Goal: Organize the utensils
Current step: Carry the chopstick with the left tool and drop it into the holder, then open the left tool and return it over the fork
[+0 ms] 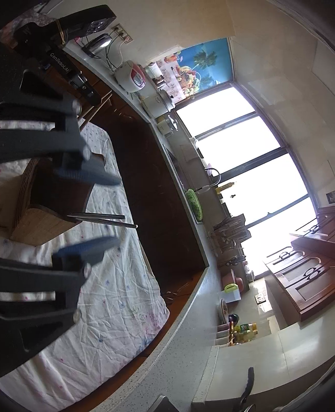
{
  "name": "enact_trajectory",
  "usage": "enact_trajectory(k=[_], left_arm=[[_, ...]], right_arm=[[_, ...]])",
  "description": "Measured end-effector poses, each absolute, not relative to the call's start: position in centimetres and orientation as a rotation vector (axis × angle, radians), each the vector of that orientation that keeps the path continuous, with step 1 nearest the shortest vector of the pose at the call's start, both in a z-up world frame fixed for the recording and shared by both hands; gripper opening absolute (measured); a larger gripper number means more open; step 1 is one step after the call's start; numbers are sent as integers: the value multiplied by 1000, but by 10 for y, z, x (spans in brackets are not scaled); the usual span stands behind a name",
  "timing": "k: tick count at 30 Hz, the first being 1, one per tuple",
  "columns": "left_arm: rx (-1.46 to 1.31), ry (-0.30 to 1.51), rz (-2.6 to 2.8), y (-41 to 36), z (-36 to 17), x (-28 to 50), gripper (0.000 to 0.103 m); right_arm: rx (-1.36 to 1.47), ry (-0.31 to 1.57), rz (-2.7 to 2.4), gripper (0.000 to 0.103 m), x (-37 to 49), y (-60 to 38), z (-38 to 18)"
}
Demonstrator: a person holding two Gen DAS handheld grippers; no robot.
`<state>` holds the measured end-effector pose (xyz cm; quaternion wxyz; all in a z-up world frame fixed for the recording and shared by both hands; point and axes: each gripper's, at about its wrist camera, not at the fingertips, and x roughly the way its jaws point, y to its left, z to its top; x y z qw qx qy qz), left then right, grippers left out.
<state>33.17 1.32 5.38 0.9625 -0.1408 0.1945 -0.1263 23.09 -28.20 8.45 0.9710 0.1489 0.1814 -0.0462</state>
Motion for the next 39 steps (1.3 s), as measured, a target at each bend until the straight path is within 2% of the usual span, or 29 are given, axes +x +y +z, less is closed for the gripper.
enact_trajectory(k=[2,4,6,8,21,39], left_arm=[[-294,395,-245,18,55,320,63],[-304,395,-235,24,56,305,71],[-319,394,-231,29,54,289,74],[-334,405,-234,31,51,272,78],[-380,544,-249,37,39,194,78],[-389,689,-263,26,9,163,78]], right_arm=[[306,336,-104,75,221,-283,94],[323,319,-98,85,210,-286,101],[331,299,-98,91,198,-288,105],[320,292,-99,92,185,-287,107],[373,370,-137,94,108,-295,71],[322,506,-157,94,61,-286,19]])
